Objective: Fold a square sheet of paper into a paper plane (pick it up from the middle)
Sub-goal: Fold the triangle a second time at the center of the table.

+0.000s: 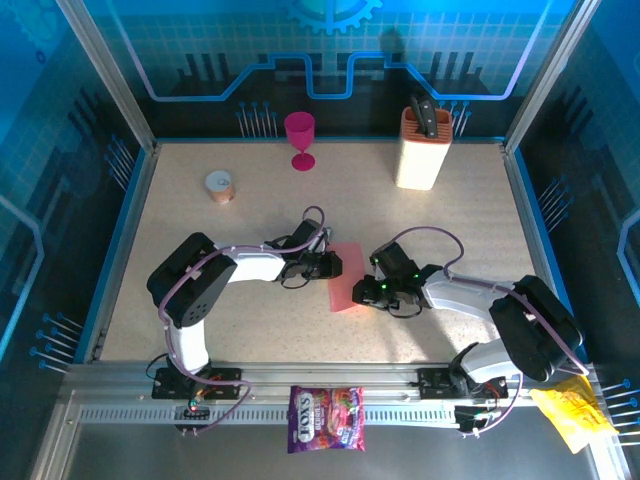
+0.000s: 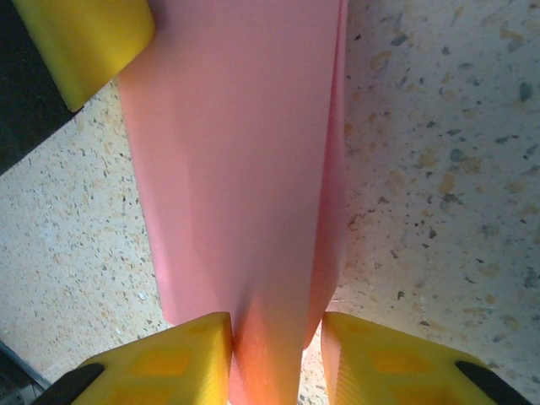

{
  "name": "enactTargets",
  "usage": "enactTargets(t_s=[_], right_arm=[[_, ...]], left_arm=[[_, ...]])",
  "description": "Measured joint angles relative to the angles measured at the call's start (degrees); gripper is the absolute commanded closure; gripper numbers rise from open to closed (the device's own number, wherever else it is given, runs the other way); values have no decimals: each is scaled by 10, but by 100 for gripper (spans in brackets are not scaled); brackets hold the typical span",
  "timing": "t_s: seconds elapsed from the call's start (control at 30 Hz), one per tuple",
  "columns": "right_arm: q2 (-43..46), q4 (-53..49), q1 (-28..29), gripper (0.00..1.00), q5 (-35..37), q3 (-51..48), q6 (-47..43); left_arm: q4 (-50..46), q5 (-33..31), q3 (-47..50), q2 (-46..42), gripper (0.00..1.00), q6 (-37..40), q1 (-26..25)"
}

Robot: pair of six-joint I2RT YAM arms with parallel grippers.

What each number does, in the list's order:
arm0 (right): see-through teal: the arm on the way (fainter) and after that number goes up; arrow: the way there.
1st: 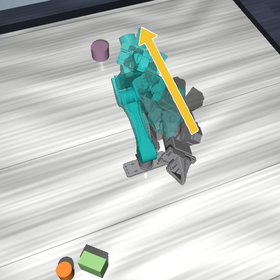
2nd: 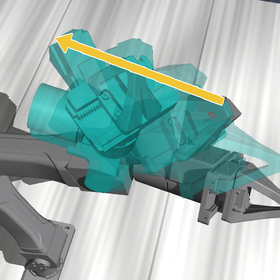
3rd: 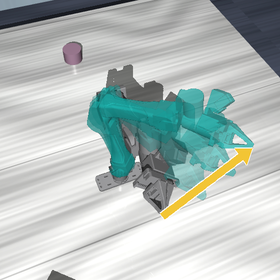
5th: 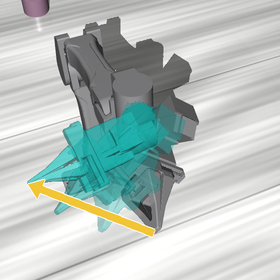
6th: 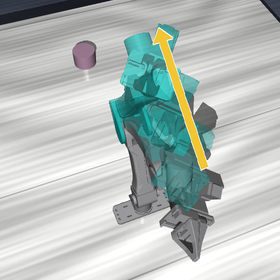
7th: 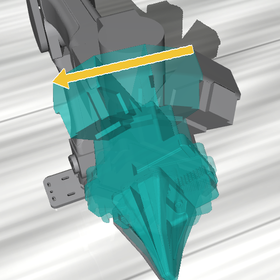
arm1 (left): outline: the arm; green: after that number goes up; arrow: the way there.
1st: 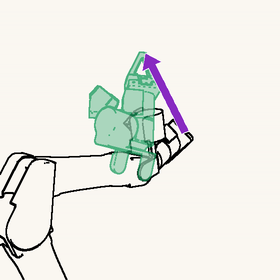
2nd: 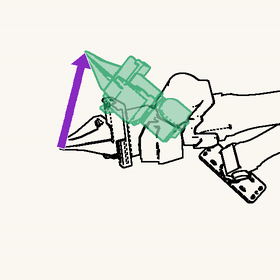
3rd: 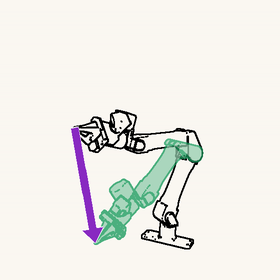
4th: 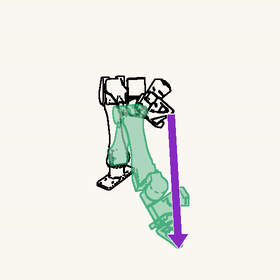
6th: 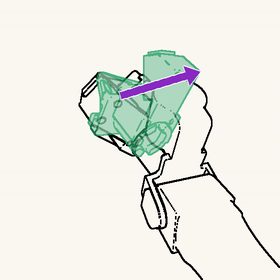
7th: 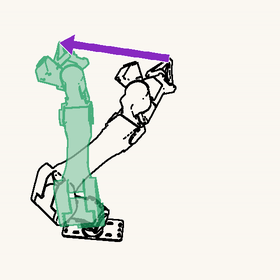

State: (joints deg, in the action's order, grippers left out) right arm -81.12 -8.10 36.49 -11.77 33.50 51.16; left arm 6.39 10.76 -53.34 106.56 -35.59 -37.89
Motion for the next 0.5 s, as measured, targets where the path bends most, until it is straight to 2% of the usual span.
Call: enactTargets(t_s=[0.37,0.5], right_arm=[[9,-35,0,70,23,16,-15],[12,-46,0,74,28,16,-20]], left_arm=[[0,0,0,0,81,0,0],[0,0,0,0,81,0,0]])
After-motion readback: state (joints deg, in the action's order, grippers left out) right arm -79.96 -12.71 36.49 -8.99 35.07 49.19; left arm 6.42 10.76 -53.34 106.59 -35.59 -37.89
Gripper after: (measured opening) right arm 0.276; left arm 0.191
